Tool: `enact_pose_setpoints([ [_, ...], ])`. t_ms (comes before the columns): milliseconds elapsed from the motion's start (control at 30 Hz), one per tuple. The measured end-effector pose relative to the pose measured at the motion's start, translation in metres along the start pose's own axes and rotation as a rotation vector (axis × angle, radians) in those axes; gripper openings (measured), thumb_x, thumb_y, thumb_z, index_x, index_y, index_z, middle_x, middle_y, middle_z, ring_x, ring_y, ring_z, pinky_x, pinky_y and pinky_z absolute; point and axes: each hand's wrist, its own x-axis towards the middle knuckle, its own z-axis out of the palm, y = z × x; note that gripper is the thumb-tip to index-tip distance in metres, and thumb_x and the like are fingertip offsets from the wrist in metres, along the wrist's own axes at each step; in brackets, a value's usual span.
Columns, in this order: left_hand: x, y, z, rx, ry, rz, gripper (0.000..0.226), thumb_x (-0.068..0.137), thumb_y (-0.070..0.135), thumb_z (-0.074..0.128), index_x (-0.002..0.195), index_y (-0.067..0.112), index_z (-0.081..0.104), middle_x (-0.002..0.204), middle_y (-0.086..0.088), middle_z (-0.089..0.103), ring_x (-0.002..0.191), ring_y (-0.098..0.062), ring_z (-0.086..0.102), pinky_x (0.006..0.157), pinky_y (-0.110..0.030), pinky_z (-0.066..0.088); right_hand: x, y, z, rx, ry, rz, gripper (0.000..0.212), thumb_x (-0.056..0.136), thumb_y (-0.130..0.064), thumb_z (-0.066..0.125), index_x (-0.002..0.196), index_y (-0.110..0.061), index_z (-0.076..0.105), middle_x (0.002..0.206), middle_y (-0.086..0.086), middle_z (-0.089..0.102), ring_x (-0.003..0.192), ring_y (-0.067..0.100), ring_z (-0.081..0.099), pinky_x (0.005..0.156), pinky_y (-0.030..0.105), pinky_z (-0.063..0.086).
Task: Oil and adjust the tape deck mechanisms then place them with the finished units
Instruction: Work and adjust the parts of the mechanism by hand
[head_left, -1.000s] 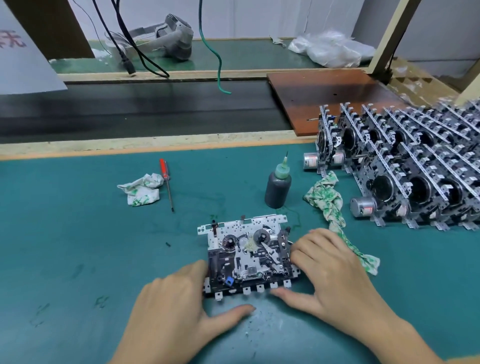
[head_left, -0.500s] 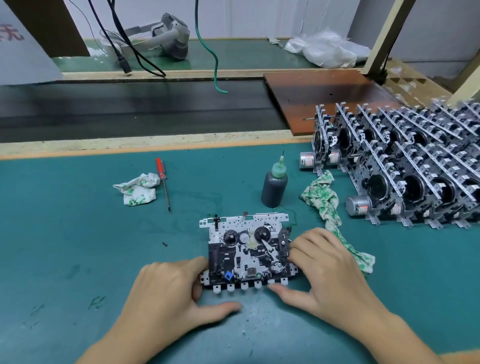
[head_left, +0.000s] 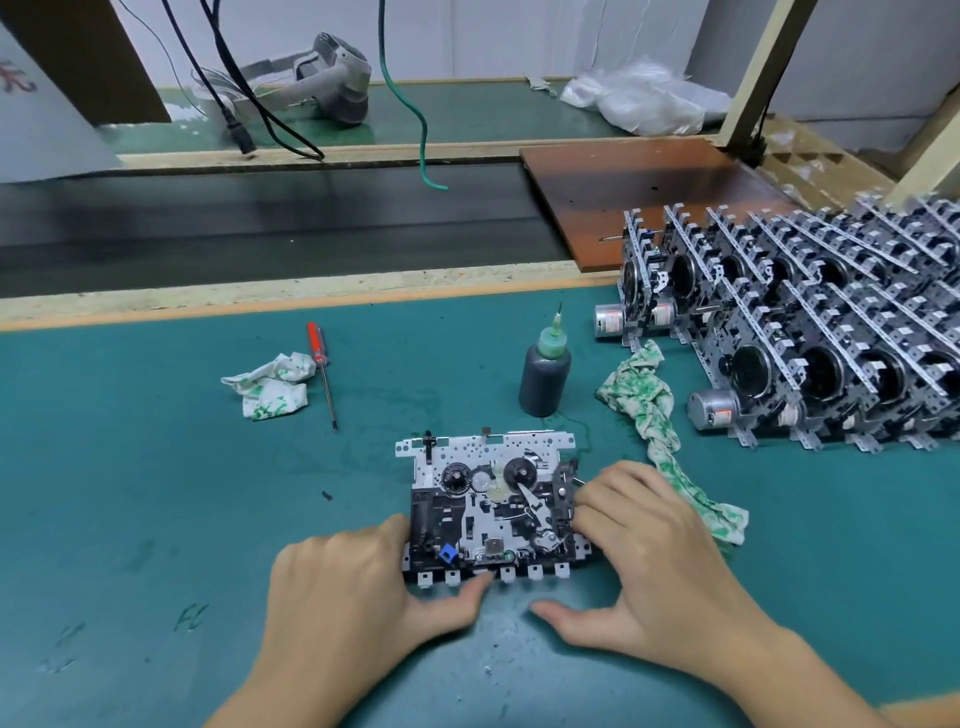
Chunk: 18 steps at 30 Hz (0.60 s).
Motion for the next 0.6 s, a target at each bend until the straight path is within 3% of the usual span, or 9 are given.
enact_pose_setpoints([
  [133, 0.004, -0.009, 0.0, 0.031, -0.026, 0.049, 0.071, 0.057, 0.084, 0.04, 0.039, 0.015, 0.04, 0.027, -0.003, 0.034, 0.024, -0.021, 0.041, 0.035, -0.02, 0.022, 0.0, -0.001, 0.002, -0.031, 0.027, 0.02, 0.05, 0.077, -0.059, 0.06, 0.06, -0.011, 0.058, 0.066, -0.003, 0.055, 0.063, 0.018, 0.05, 0.076, 0.03, 0.042],
  [233, 0.006, -0.013, -0.003, 0.019, -0.055, 0.074, 0.071, 0.05, 0.092, 0.038, 0.044, 0.022, 0.034, 0.028, -0.001, 0.036, 0.027, -0.02, 0.043, 0.031, -0.022, 0.028, 0.001, -0.002, 0.003, -0.05, 0.039, 0.032, 0.054, 0.077, -0.063, 0.057, 0.06, -0.011, 0.058, 0.066, -0.003, 0.056, 0.063, 0.019, 0.052, 0.078, 0.031, 0.041],
  [433, 0.001, -0.01, 0.001, -0.064, -0.003, 0.172, 0.063, 0.057, 0.085, 0.044, 0.055, 0.026, 0.023, 0.03, 0.003, 0.037, 0.026, -0.015, 0.041, 0.031, -0.02, 0.029, 0.002, -0.003, 0.005, -0.061, 0.086, 0.096, 0.058, 0.072, -0.066, 0.06, 0.055, -0.011, 0.057, 0.061, -0.004, 0.054, 0.059, 0.017, 0.05, 0.077, 0.029, 0.041],
  [600, 0.001, -0.011, 0.002, -0.018, -0.028, 0.059, 0.075, 0.065, 0.089, 0.032, 0.043, 0.018, 0.043, 0.029, 0.001, 0.037, 0.027, -0.018, 0.045, 0.031, -0.024, 0.032, 0.0, 0.004, 0.001, -0.044, 0.052, -0.009, 0.051, 0.079, -0.058, 0.059, 0.06, -0.012, 0.057, 0.065, -0.003, 0.053, 0.061, 0.017, 0.048, 0.079, 0.031, 0.044],
])
